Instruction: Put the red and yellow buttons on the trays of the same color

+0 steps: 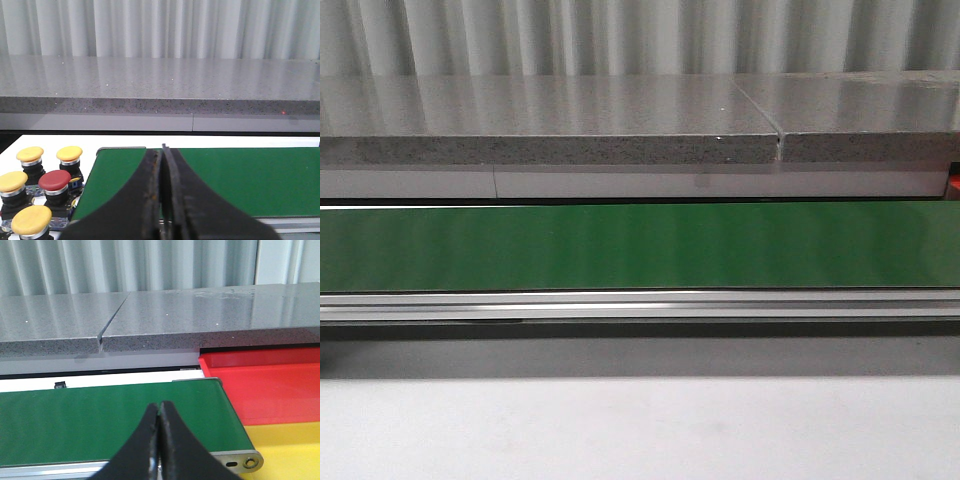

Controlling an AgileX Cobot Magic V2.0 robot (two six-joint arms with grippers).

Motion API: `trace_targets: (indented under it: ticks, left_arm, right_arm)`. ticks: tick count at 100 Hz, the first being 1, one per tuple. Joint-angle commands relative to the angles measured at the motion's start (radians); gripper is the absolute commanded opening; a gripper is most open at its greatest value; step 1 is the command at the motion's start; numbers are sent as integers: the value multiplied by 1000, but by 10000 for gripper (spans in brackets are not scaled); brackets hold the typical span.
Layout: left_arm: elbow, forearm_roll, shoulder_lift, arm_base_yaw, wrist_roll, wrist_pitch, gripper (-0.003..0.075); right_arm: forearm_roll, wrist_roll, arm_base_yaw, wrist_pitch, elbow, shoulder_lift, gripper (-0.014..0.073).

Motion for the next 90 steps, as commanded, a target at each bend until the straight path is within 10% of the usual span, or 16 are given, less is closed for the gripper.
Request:
trace_targets:
  ticks: [1, 73, 90]
  left_arm:
    - [60, -1, -31, -1, -4, -79, -20]
    - [50, -1, -31, -1, -4, -79, -20]
    - [-72, -1, -31, -1, -4, 97, -20]
  right_arm:
    - [-8, -6, -6, -79, -19, -18, -66]
    - [-8, -6, -6, -79, -19, -18, -66]
    - [-8, -6, -6, -79, -19, -18, -66]
